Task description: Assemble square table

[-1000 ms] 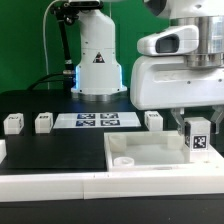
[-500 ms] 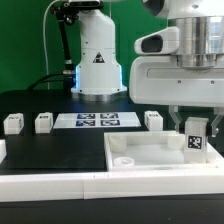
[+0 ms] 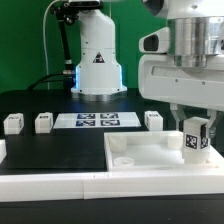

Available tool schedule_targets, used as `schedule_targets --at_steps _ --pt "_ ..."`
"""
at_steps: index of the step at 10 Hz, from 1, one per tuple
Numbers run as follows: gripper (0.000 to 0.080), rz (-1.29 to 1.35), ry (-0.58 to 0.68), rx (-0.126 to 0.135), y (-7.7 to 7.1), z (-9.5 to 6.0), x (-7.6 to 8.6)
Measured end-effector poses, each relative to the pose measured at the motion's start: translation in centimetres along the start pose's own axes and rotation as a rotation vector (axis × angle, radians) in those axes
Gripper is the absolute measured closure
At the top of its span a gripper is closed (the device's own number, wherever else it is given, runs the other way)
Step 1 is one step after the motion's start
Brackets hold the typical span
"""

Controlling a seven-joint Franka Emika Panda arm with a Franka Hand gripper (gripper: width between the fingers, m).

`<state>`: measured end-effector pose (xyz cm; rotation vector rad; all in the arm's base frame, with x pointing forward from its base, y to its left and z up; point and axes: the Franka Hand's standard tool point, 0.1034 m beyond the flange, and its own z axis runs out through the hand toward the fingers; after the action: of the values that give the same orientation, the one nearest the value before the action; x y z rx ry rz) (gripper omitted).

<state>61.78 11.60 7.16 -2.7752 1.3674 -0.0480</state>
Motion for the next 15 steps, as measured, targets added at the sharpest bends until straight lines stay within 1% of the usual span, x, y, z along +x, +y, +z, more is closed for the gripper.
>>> schedule_targets --at_steps 1,3,4,5,6,7,8,9,10,12,15 --pt "0.0509 0.026 -0.003 0.002 0.0 0.0 0.0" --pt "0.0509 0.166 -0.007 0.004 0.0 0.0 0.0" --pt "0.0509 0.165 -0.007 0.004 0.0 0.0 0.0" --pt "0.0393 0.130 -0.008 0.005 0.0 0.0 -0.1" --pt "0.0254 0.086 -0.009 0.005 -0.2 0.0 -0.4" --pt "0.0180 0.005 -0.009 0.006 -0.3 0.0 -0.6" --pt "0.0180 -0.115 -0.009 0.007 -0.3 0.0 -0.6" --pt "0.0156 -0.212 -0.008 0.007 -0.4 0.0 -0.7" --pt "0.0156 -0.314 -0.011 0.009 -0.5 0.0 -1.0" --pt "0.0150 -0.540 -0.011 0.011 -0.5 0.0 -1.1" --pt "0.0150 -0.807 -0.010 0.012 -0.6 0.0 -1.2"
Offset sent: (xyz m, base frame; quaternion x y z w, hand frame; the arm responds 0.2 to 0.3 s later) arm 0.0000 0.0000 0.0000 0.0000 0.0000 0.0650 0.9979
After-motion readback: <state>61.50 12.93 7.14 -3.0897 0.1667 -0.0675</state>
